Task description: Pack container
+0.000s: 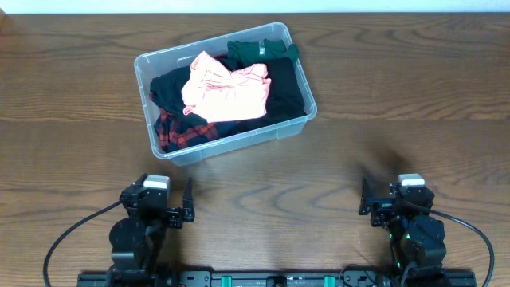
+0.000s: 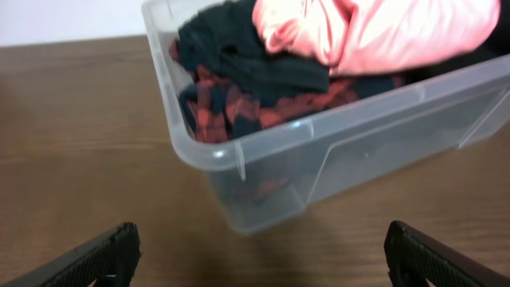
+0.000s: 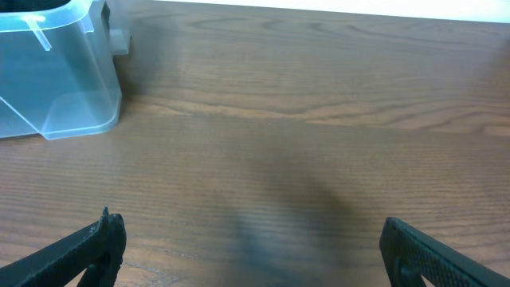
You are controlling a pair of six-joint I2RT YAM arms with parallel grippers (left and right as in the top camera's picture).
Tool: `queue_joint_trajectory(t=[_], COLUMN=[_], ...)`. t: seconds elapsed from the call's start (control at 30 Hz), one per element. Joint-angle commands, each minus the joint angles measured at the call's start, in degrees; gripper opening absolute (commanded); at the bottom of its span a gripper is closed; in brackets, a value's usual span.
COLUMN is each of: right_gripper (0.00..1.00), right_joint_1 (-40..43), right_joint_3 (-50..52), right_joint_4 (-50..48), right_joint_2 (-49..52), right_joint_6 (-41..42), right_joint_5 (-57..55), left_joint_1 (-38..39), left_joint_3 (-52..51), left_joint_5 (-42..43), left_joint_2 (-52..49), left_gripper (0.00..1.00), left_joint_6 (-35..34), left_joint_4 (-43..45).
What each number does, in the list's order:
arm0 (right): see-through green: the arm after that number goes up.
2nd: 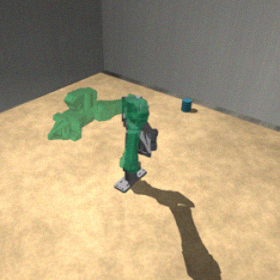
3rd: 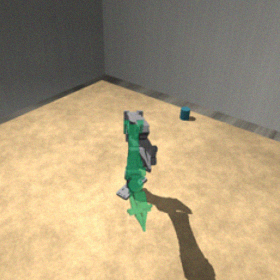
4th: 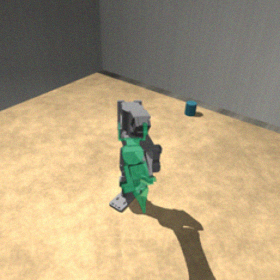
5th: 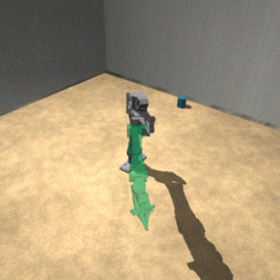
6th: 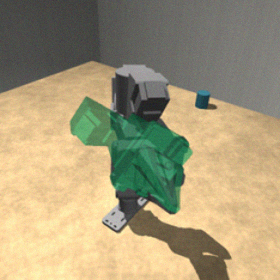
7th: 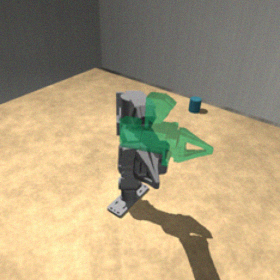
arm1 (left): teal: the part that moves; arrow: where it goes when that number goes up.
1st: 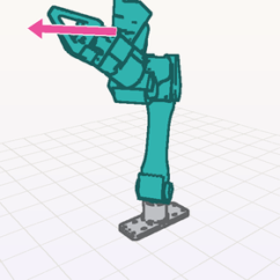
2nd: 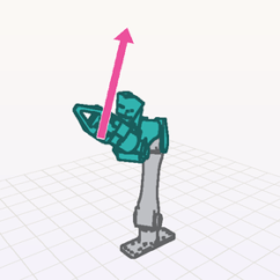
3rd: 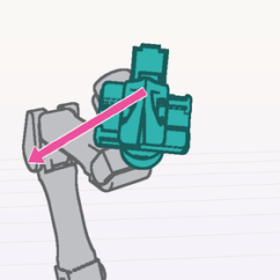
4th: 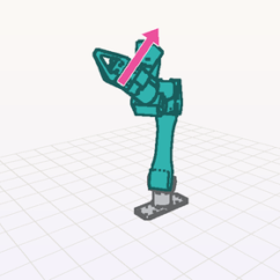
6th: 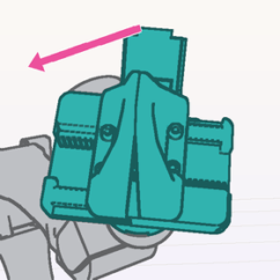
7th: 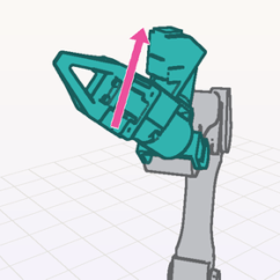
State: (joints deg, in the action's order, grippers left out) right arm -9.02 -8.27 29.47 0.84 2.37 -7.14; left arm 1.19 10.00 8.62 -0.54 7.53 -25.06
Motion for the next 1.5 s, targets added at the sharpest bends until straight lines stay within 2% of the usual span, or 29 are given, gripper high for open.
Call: queue_joint_trajectory(t=[0.0, 1.47], right_gripper=[0.99, 0.99], right_joint_1=[0.48, 0.48], right_joint_3=[0.15, 0.15], right_joint_4=[0.04, 0.04], right_joint_2=[-0.17, -0.17], right_joint_6=[0.15, 0.17], right_joint_5=[-0.13, -0.15], left_joint_1=[0.2, 0.17], left_joint_3=[-1.55, -2.86], left_joint_5=[-0.26, -1.14], left_joint_2=[0.42, 0.33], left_gripper=[0.98, 0.98], left_joint_6=[0.37, 0.37], left_joint_4=[0.37, 0.37])
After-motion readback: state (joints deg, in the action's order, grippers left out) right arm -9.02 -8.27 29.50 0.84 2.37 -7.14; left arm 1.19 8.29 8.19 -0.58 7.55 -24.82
